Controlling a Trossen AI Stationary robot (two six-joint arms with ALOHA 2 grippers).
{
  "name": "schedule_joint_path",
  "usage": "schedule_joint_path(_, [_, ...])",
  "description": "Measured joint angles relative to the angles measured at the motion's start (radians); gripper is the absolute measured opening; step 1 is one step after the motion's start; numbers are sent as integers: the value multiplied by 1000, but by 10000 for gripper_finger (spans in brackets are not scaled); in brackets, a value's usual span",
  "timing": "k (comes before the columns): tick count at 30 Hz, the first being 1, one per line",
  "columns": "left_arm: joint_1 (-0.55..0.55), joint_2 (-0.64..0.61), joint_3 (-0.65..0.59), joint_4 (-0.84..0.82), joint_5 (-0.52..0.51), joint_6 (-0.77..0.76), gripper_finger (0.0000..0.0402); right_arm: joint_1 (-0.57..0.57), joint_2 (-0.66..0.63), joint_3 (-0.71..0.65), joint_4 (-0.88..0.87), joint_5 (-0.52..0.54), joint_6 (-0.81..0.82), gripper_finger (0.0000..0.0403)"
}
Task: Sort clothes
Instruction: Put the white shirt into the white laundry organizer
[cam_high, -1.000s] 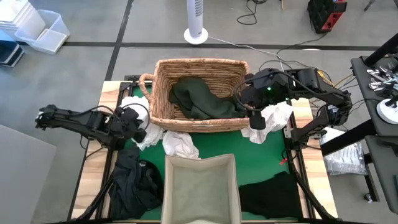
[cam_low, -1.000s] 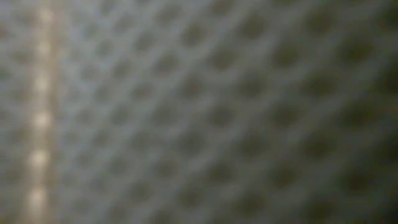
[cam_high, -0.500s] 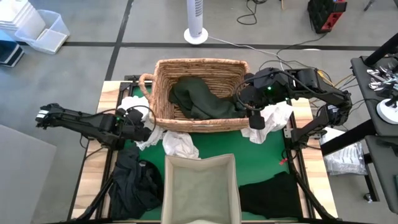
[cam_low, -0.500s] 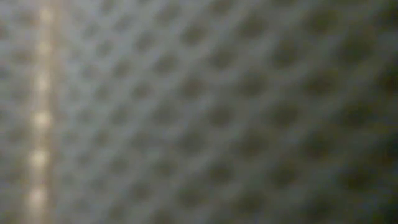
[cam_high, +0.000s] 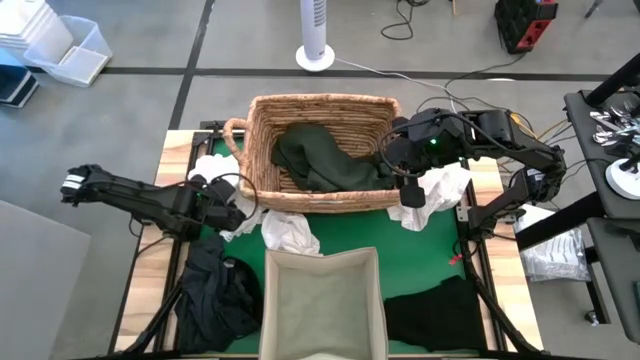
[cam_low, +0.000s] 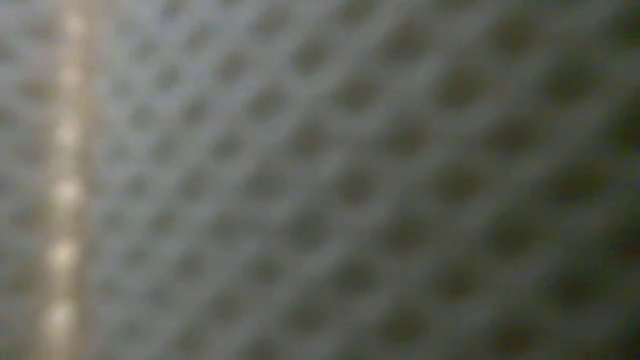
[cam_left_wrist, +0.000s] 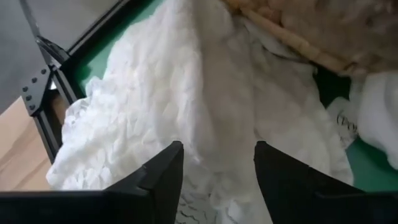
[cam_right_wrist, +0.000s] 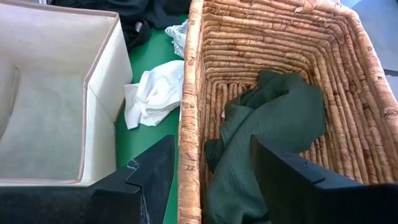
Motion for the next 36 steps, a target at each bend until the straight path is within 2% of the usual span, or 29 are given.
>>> schedule_joint_path(10, [1, 100, -50, 26, -8, -51, 185, 0, 0, 0, 0, 0, -9, 201])
schedule_joint_path(21, [1, 184, -101, 78, -71, -91, 178, 0, 0, 0, 0, -2, -8, 201])
schedule_joint_path(28, [1, 218, -118, 77, -78, -137, 116, 0, 0, 0, 0, -2, -8, 201])
schedule_joint_path(33, [1, 219, -118, 79, -81, -138, 20, 0, 0, 0, 0, -2, -8, 201])
schedule_joint_path(36, [1, 205, -118, 79, -78, -150, 9, 0, 0, 0, 0, -2, -8, 201])
